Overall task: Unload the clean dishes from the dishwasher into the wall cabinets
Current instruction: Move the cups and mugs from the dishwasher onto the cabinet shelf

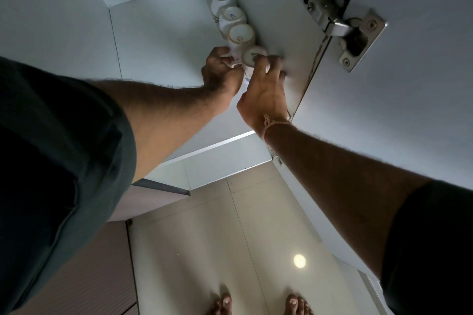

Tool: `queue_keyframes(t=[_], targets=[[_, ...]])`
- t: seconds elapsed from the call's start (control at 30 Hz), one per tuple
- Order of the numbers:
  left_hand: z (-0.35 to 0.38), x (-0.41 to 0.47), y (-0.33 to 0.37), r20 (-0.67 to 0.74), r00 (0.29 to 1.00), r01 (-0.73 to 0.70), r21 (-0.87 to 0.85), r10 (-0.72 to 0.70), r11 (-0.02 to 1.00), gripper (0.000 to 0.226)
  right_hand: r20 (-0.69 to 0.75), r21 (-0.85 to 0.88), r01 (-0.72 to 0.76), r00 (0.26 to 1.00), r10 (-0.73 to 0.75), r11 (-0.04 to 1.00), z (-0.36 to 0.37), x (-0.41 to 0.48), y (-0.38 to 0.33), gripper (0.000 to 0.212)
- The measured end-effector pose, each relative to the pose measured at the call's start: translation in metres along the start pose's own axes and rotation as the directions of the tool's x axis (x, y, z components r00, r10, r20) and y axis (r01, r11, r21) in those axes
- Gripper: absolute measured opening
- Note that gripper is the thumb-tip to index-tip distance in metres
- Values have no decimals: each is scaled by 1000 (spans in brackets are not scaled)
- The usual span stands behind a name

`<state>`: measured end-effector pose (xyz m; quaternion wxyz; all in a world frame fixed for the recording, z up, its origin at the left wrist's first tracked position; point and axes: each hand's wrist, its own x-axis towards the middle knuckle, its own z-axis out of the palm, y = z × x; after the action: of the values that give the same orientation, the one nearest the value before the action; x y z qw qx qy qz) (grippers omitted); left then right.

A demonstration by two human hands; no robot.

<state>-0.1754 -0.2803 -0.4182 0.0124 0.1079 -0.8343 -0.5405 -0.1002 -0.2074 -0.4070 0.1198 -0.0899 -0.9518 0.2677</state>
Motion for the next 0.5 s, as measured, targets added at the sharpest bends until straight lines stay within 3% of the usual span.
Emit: queue_keyframes(t=[0.13,0.33,0.5], targets=[[-4,-6,-1,13,1000,2,21,-2,1000,49,71,187,-162,986,152,969,-1,1,-2,66],[-11,-16,8,39,999,-3,39,2,999,48,187,214,-192,970,152,958,-9,9,0,82],[-19,-41,19,21,998,63,40,-64,997,58,170,209,-161,977,126,965,-17,-1,-2,65]])
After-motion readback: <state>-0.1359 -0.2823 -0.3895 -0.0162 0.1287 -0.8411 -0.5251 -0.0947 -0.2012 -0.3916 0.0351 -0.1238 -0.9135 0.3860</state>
